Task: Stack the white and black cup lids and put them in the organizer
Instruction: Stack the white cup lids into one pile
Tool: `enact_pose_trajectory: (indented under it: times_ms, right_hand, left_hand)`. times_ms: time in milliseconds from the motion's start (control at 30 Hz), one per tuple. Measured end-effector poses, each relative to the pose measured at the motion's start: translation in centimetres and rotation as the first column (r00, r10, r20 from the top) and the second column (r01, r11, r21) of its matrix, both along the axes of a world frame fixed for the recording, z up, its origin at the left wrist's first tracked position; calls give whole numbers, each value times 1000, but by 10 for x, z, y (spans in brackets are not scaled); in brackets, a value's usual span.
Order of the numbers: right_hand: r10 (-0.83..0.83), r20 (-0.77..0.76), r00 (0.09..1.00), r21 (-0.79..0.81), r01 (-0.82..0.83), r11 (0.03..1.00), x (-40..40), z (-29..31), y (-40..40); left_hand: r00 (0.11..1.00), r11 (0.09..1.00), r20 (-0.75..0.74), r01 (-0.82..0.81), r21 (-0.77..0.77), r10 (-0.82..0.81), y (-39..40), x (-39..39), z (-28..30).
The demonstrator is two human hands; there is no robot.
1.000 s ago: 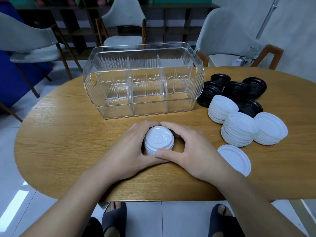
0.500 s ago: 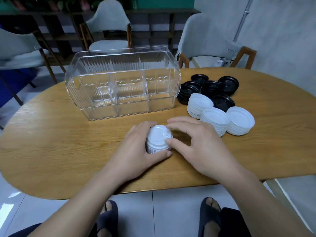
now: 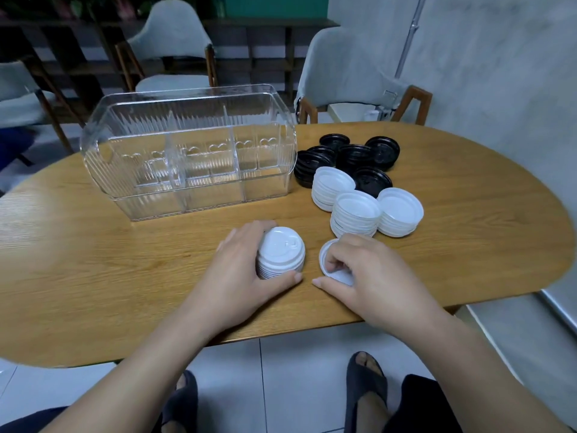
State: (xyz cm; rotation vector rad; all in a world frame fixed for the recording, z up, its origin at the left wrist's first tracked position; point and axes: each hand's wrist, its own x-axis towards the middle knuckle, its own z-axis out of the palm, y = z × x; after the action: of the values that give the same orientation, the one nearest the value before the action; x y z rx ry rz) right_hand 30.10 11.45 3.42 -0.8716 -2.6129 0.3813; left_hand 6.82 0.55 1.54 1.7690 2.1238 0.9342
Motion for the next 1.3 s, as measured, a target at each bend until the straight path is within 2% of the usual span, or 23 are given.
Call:
enact_pose_trajectory:
  times_ms: [200, 433, 600, 733, 867, 1100, 1200, 1300]
  right_hand:
    - [-5, -65, 998, -25, 3, 1000, -15, -1, -3]
    - [-77, -314, 946, -157, 28, 987, -50, 3, -7]
    - [-243, -502, 830, -398, 28, 917, -71, 10, -12]
    - [-356, -646, 675, -598, -159, 786, -82, 12, -8]
    - [-427, -694, 579, -667, -295, 684, -94, 12, -7]
    - [-418, -715, 561, -696, -510, 506, -107, 10, -11]
    - [-349, -711, 611, -690, -507, 517, -109, 10, -13]
    - [-264, -699, 665, -659, -456, 598, -111, 10, -15]
  left_hand:
    - [999, 999, -37, -29, -17, 28, -7, -11, 1]
    - [987, 987, -26, -161, 3, 161, -12, -41, -1]
    - [987, 987, -20, -156, 19, 157, -14, -49, -5]
    - [990, 983, 31, -138, 122, 135, -15, -47, 5]
    - [991, 958, 72, -126, 257, 111, -10, -41, 16]
    - [980, 921, 164, -163, 354, 111, -5, -42, 22]
    - [975, 918, 204, -159, 364, 88, -8, -45, 22]
    - [970, 914, 234, -155, 375, 69, -14, -47, 23]
